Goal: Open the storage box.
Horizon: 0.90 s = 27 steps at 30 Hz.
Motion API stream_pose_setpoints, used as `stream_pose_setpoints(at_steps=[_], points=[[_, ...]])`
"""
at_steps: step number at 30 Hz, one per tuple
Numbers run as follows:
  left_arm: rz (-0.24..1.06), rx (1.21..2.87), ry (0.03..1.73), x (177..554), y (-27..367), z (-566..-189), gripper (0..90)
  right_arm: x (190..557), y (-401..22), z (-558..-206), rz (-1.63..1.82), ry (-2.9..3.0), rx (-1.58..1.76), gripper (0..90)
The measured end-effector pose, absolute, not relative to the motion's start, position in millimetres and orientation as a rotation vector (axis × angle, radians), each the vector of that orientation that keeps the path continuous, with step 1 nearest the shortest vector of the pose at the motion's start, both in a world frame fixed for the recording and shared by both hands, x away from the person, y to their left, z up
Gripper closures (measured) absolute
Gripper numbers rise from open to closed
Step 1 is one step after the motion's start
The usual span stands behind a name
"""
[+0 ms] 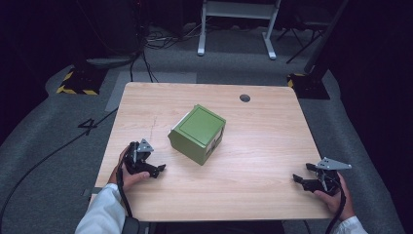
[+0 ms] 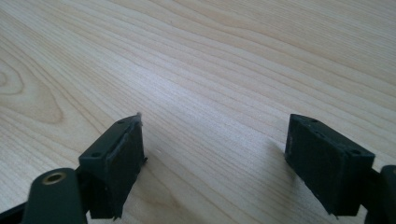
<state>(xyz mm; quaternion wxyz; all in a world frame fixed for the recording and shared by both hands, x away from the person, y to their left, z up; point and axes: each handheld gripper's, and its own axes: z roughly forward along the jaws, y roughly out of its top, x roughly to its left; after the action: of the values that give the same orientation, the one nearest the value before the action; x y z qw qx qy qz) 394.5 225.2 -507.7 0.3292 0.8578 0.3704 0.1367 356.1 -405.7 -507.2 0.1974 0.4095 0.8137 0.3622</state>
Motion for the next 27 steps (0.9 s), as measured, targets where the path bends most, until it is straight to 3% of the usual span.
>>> stream_pose_setpoints(at_steps=[6,9,10,11,13,15,17,23,27], points=[[0.361,2.246,0.962,396,225,-507,0.7,358,-406,-507,1.02,2.284,1.153,19.7],[0.36,2.237,0.936,396,225,-506,5.8,358,-406,-507,1.019,2.284,1.153,19.6],[0.413,2.245,0.908,396,224,-502,19.5,358,-406,-507,1.019,2.284,1.153,19.6],[0.413,2.245,0.908,396,224,-502,20.7,358,-406,-507,1.019,2.284,1.153,19.6],[0.486,2.25,0.923,395,220,-497,15.6,358,-406,-507,1.019,2.284,1.154,19.6],[0.514,2.242,0.913,394,220,-494,22.6,358,-406,-507,1.019,2.284,1.153,19.7],[0.569,2.229,0.93,393,221,-489,20.8,358,-406,-507,1.02,2.285,1.15,20.0],[0.689,2.172,0.967,390,222,-480,26.5,358,-406,-507,1.02,2.285,1.15,20.0],[0.677,2.116,0.982,388,216,-479,24.4,358,-406,-507,1.02,2.283,1.151,20.0]])
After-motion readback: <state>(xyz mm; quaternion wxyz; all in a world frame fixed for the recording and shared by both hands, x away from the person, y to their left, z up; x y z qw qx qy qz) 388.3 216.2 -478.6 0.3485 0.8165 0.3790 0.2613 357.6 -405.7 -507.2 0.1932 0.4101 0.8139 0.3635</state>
